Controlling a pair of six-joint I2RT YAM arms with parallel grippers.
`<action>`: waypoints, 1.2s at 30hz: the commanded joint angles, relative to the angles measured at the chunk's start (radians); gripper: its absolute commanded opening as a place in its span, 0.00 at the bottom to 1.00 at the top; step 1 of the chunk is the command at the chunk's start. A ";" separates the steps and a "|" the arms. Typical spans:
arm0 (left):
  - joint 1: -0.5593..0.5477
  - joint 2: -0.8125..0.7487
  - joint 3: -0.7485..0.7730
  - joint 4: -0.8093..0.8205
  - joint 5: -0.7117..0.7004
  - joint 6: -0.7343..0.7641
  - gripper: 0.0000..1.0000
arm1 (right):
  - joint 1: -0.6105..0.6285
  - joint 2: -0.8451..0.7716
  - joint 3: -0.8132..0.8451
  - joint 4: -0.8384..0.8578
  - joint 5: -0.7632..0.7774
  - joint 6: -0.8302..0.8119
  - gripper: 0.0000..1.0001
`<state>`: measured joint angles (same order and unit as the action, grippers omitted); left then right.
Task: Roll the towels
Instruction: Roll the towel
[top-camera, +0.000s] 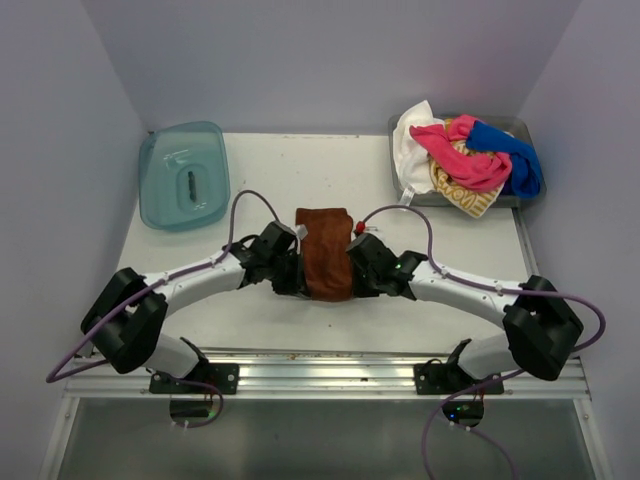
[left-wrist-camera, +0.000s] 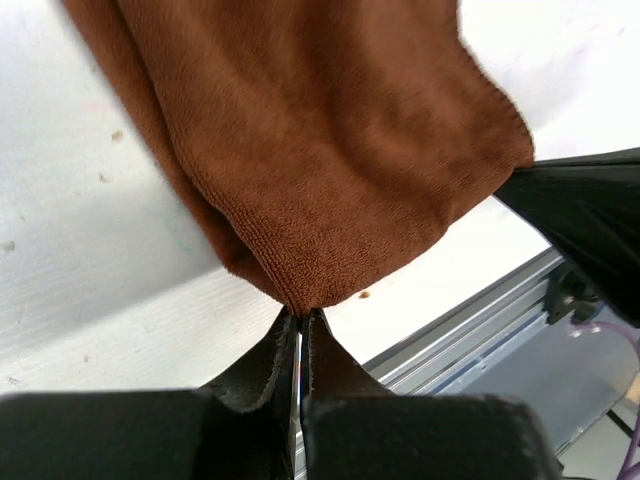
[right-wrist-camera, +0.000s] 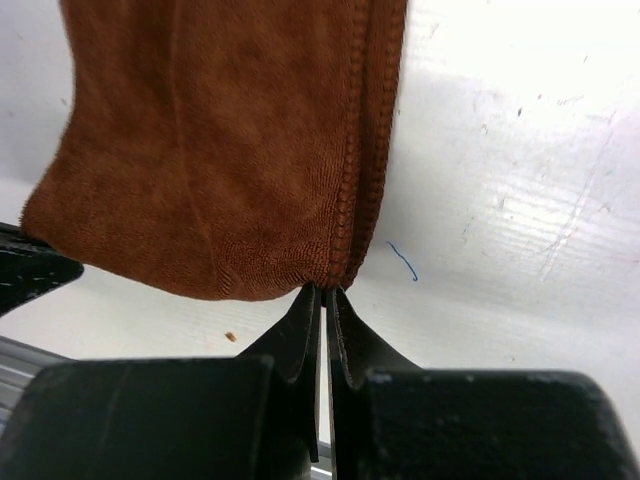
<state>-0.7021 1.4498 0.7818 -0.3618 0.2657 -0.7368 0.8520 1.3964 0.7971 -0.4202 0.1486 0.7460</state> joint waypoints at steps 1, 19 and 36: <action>0.021 -0.029 0.059 -0.017 -0.002 -0.036 0.00 | 0.001 -0.011 0.094 -0.052 0.094 -0.033 0.00; 0.205 0.118 0.166 0.058 0.023 -0.007 0.00 | -0.047 0.248 0.379 -0.115 0.204 -0.120 0.00; 0.227 0.293 0.301 0.001 0.010 0.094 0.15 | -0.140 0.383 0.373 -0.048 0.144 -0.148 0.00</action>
<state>-0.4801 1.7542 1.0328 -0.3351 0.2985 -0.6994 0.7235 1.8015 1.1648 -0.4755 0.2741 0.6205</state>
